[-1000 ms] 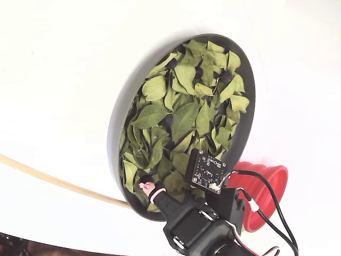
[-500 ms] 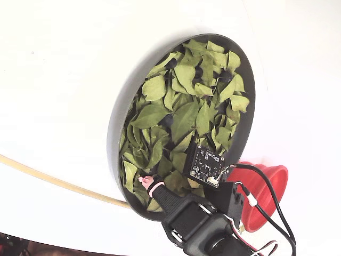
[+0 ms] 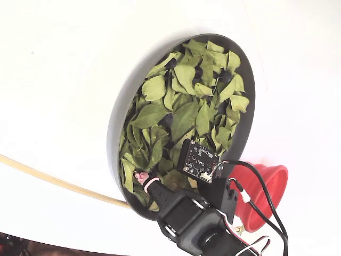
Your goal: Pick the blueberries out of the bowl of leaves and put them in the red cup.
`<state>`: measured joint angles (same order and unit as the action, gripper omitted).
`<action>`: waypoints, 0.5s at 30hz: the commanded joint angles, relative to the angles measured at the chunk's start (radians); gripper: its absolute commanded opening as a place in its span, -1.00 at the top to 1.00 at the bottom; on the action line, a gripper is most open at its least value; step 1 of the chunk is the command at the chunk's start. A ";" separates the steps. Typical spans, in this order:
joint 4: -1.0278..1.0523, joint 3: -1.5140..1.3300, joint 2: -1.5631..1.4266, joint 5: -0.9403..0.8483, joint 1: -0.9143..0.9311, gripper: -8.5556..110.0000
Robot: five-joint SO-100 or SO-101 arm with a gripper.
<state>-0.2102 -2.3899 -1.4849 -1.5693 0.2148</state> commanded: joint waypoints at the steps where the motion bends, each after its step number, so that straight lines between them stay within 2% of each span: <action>1: -0.014 0.015 -0.005 -0.002 0.008 0.57; 15: -0.064 -0.011 0.029 -0.015 -0.002 0.63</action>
<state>-0.2623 -2.3884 -1.4527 -1.5800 0.2148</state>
